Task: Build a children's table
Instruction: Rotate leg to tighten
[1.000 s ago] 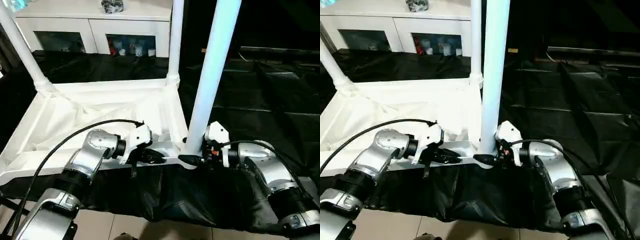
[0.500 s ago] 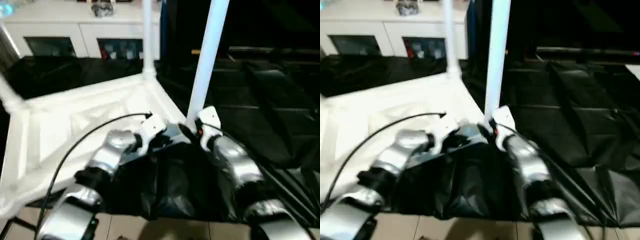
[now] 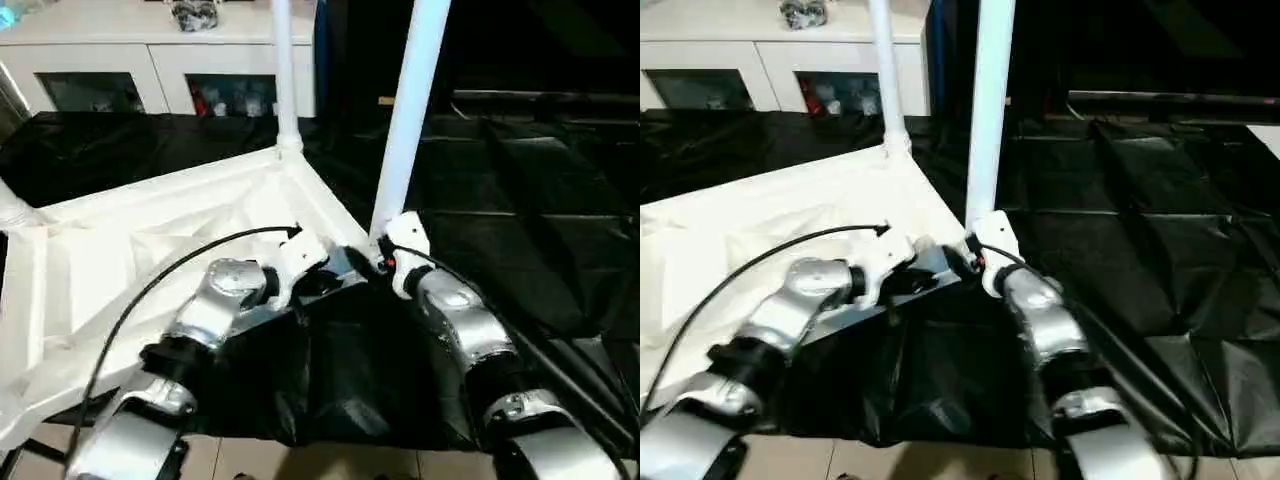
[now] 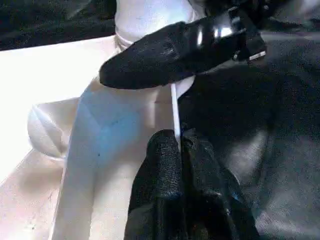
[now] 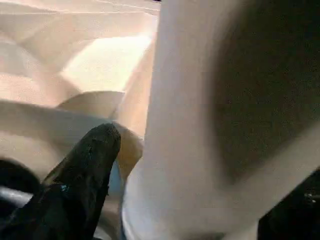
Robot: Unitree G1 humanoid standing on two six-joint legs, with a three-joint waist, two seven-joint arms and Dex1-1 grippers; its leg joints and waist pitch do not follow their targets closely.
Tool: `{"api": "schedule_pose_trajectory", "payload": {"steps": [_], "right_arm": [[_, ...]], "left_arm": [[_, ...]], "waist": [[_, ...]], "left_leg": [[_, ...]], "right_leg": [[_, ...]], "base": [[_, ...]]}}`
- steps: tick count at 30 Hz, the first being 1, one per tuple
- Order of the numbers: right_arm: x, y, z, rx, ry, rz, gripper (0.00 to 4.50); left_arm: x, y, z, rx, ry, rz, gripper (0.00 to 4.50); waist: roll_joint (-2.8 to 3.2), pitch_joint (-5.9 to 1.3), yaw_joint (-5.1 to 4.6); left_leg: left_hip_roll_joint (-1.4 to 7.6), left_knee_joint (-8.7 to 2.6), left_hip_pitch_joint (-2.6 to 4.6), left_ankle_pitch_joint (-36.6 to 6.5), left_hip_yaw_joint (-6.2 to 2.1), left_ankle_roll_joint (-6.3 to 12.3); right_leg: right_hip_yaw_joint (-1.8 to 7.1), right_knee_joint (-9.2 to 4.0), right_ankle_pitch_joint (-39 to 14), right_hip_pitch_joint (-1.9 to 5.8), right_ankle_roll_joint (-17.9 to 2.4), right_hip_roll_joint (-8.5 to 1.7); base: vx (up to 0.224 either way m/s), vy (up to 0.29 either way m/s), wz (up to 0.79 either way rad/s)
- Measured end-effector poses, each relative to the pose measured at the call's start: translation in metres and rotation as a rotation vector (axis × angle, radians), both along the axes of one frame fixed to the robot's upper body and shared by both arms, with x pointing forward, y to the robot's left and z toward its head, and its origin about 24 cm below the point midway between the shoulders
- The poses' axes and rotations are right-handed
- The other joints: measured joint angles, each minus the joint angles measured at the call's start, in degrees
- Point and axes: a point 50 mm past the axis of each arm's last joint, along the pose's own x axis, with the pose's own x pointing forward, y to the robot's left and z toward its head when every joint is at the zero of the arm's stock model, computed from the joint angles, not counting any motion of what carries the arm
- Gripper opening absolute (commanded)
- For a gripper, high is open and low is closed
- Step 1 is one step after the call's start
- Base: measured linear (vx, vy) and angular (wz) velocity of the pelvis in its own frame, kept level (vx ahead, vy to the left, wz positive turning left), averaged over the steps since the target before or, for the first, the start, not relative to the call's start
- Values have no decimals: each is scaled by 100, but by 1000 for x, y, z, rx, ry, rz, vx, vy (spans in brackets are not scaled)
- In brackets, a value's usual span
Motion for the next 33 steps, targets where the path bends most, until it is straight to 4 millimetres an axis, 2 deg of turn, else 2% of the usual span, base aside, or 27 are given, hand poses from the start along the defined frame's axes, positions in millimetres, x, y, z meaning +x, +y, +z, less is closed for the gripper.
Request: {"api": "schedule_pose_trajectory", "payload": {"steps": [3,7,12,13,17,19,22,25,28,33], "right_arm": [[-8,-7,2,0,-3,115,378],[-23,-22,3,2,30,284,378],[-35,-32,6,-9,71,446,378],[-38,-32,6,-7,78,470,351],[-42,-31,8,-9,100,523,336],[-44,-29,7,-12,109,549,314],[-47,-29,7,-9,113,556,298],[-48,-29,6,-7,117,555,275],[-48,-29,6,-6,118,551,271],[-41,-24,2,4,90,397,270]], "left_arm": [[-3,5,0,-7,17,-49,0],[-7,11,0,-6,48,-124,0],[-12,19,0,-15,100,-194,0],[-13,22,0,-17,112,-207,0],[-17,26,0,-20,142,-254,0],[-18,27,0,-17,154,-275,0],[-19,27,0,-16,162,-290,0],[-19,27,0,-15,162,-291,0],[-19,27,-1,-12,158,-289,0],[-14,24,-2,4,103,-200,0]], "waist": [[-5,2,17],[-24,14,120],[-25,14,179],[-25,14,179],[-24,14,192],[-24,14,214],[-24,13,270],[-24,13,285],[-20,11,294],[-21,10,281]], "left_leg": [[1,-1,-2,0,2,1],[2,5,-7,0,4,1],[3,12,-7,0,12,1],[4,12,-6,0,12,1],[4,12,-7,0,12,1],[4,12,-9,0,11,1],[4,13,-10,0,11,1],[4,13,-7,0,11,1],[4,10,-5,0,11,1],[3,3,6,0,11,0]], "right_leg": [[0,0,-4,0,3,0],[1,0,-3,0,3,-1],[7,3,-2,1,1,-2],[6,4,-2,2,1,-2],[6,5,-2,2,1,-2],[5,4,-2,2,1,-2],[6,4,-2,3,2,-3],[7,5,-2,3,2,-3],[6,5,-2,3,2,-3],[5,8,-17,6,27,-3]], "base": [[0,0,0],[0,0,0],[0,0,0],[0,0,0],[0,0,0],[0,0,0],[0,0,0],[0,0,0],[0,0,0],[0,0,0]]}}
